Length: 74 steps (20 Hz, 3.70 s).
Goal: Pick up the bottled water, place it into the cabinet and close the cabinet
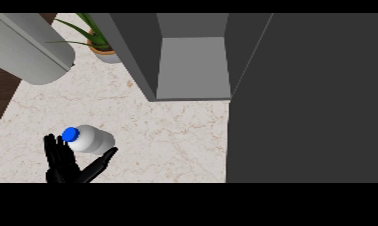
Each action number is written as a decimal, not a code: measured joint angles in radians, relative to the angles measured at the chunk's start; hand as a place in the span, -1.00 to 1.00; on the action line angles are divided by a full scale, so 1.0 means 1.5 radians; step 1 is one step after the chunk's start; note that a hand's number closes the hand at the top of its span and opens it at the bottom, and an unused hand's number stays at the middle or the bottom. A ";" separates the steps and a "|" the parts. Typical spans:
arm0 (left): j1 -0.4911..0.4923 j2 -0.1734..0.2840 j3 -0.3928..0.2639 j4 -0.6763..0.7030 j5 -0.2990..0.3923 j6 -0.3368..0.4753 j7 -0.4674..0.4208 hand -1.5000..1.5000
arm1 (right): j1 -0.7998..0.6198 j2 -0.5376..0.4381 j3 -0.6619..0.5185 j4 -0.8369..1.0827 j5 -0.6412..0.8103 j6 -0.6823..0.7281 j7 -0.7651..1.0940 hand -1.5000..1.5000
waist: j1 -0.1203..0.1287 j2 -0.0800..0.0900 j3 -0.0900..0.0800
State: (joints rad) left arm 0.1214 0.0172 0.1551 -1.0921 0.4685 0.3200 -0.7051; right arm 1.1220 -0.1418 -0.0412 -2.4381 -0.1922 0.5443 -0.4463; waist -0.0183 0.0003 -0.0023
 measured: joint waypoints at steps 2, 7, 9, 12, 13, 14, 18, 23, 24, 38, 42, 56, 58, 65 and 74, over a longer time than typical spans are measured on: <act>-0.020 -0.002 0.005 0.028 0.010 -0.014 -0.013 -1.00 | -0.004 0.001 -0.004 0.001 0.000 0.001 0.000 -1.00 | 0.002 0.000 0.000; -0.059 0.006 0.031 0.091 0.043 -0.093 -0.043 -1.00 | 0.010 0.005 -0.003 0.001 -0.001 0.011 -0.011 -1.00 | 0.001 0.000 0.000; -0.074 0.008 0.039 0.119 0.053 -0.126 -0.059 -1.00 | 0.014 0.002 -0.012 0.002 -0.002 0.016 -0.017 -1.00 | 0.001 0.000 0.000; -0.103 0.006 0.052 0.159 0.065 -0.158 -0.085 -1.00 | 0.014 -0.003 -0.035 0.003 -0.005 0.017 -0.021 -1.00 | 0.002 0.001 0.000; -0.104 0.002 0.053 0.162 0.068 -0.168 -0.094 1.00 | 0.013 -0.001 -0.033 0.004 -0.004 0.018 -0.019 -1.00 | 0.003 0.001 0.000; -0.109 0.001 0.055 0.168 0.069 -0.173 -0.099 1.00 | 0.017 0.000 -0.035 0.004 -0.005 0.020 -0.019 -1.00 | 0.003 0.001 0.000; -0.143 0.006 0.066 0.201 0.078 -0.194 -0.114 1.00 | 0.008 -0.002 -0.043 0.004 -0.009 0.021 -0.012 -1.00 | 0.004 0.001 0.000; -0.167 0.004 0.067 0.219 0.086 -0.200 -0.129 1.00 | 0.016 -0.002 -0.057 0.006 -0.012 0.032 -0.016 -1.00 | 0.003 0.000 0.001; -0.167 0.005 0.068 0.218 0.088 -0.204 -0.130 1.00 | 0.017 -0.003 -0.062 0.006 -0.013 0.032 -0.016 -1.00 | 0.004 0.000 0.001; -0.190 0.015 -0.063 0.155 -0.001 -0.281 -0.095 1.00 | 0.005 -0.002 -0.043 0.012 -0.017 0.026 -0.023 -1.00 | 0.002 0.000 0.001; -0.193 0.012 -0.108 0.090 -0.020 -0.284 -0.040 1.00 | 0.000 -0.003 -0.049 0.012 -0.018 0.023 -0.022 -1.00 | 0.008 -0.002 0.001; -0.198 -0.010 -0.310 -0.225 -0.044 -0.122 0.182 1.00 | -0.040 -0.001 -0.065 0.018 -0.025 0.019 0.001 -1.00 | 0.011 -0.002 0.002; -0.201 -0.010 -0.355 -0.269 -0.049 -0.068 0.210 1.00 | -0.046 0.002 -0.058 0.018 -0.025 0.019 0.007 -1.00 | 0.010 -0.002 0.002; -0.307 -0.011 -0.454 -0.325 -0.062 0.129 0.315 1.00 | -0.069 -0.005 -0.074 0.019 -0.033 0.019 0.028 -1.00 | 0.003 -0.001 0.002; -0.492 -0.011 -0.472 -0.225 -0.039 0.286 0.340 1.00 | -0.094 -0.007 -0.091 0.022 -0.044 0.019 0.046 -1.00 | -0.004 0.001 0.001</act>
State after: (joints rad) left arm -0.6171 0.0003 -0.5526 -1.4301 0.4101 0.7492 -0.1945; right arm 0.9814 -0.1521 -0.1782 -2.4055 -0.2584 0.5731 -0.3781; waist -0.0246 0.0018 -0.0003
